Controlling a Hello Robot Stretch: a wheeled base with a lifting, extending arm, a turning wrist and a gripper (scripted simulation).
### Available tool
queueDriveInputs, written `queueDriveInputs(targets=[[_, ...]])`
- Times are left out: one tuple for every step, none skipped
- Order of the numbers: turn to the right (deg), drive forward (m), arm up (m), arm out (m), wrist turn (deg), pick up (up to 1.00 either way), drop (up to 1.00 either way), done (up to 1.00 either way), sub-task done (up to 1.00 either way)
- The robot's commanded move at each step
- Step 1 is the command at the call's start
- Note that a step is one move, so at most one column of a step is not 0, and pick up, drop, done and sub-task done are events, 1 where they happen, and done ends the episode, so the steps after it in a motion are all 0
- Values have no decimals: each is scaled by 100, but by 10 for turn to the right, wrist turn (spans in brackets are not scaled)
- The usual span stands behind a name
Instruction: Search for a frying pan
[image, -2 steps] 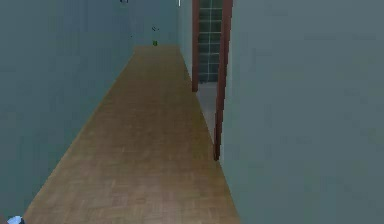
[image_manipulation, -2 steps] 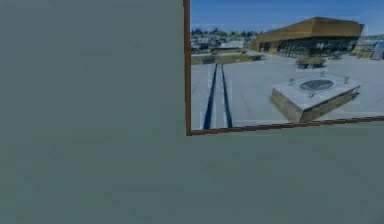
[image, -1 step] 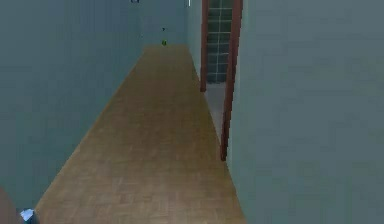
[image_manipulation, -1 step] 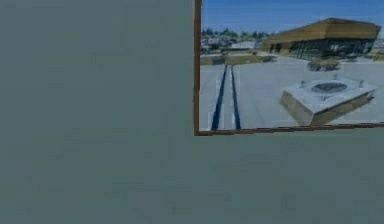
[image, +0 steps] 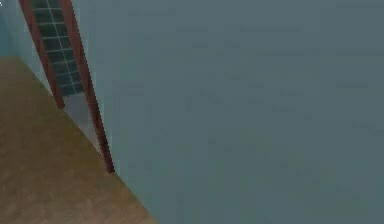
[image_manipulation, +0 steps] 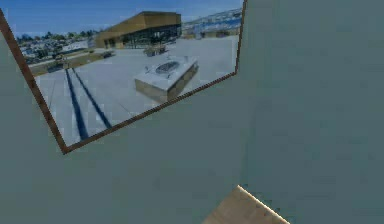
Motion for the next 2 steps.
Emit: queueDriveInputs(targets=[[0, 20, 0, 0, 0, 0, 0, 0, 0], [-420, 0, 0, 0, 0, 0, 0, 0, 0]])
